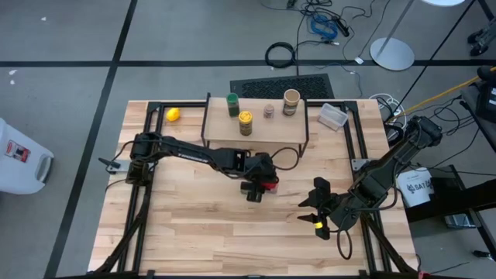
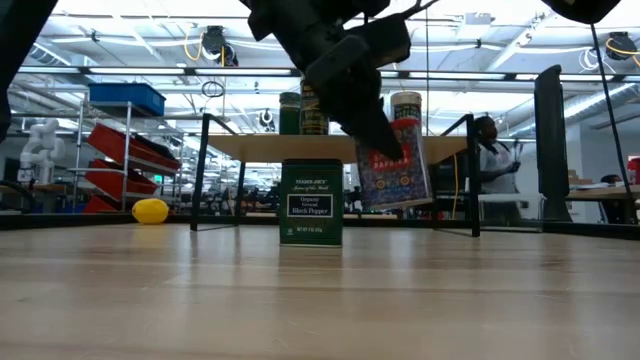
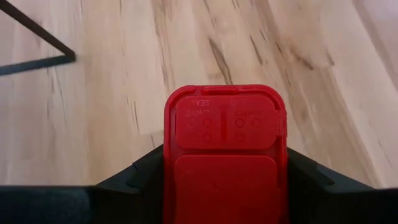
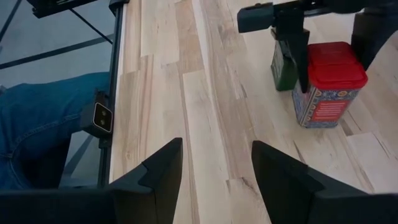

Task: Shelf spices
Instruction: Remove the red seasoning can from the shelf

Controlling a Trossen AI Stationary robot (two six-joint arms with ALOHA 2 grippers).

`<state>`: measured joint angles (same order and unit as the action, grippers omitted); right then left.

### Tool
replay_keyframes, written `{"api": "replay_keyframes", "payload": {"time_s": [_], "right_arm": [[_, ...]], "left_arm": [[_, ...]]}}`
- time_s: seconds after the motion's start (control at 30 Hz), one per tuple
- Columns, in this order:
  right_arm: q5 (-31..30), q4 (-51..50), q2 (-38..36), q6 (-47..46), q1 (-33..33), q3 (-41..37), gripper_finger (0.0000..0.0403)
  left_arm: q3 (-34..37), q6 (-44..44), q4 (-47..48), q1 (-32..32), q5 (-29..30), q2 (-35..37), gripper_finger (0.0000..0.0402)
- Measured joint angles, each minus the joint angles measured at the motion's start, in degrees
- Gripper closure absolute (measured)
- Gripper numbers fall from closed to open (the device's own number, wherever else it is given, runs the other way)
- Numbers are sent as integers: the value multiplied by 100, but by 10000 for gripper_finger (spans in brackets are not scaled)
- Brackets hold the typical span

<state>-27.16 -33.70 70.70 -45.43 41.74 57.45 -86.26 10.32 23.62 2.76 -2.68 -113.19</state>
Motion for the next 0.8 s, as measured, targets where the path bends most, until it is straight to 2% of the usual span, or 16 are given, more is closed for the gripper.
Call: {"api": "replay_keyframes", "payload": {"time_s": [0.8], "right_arm": [[9, 25, 0, -42, 0, 0, 222]], "left_arm": [[0, -72, 82, 0, 20, -135, 172]]}}
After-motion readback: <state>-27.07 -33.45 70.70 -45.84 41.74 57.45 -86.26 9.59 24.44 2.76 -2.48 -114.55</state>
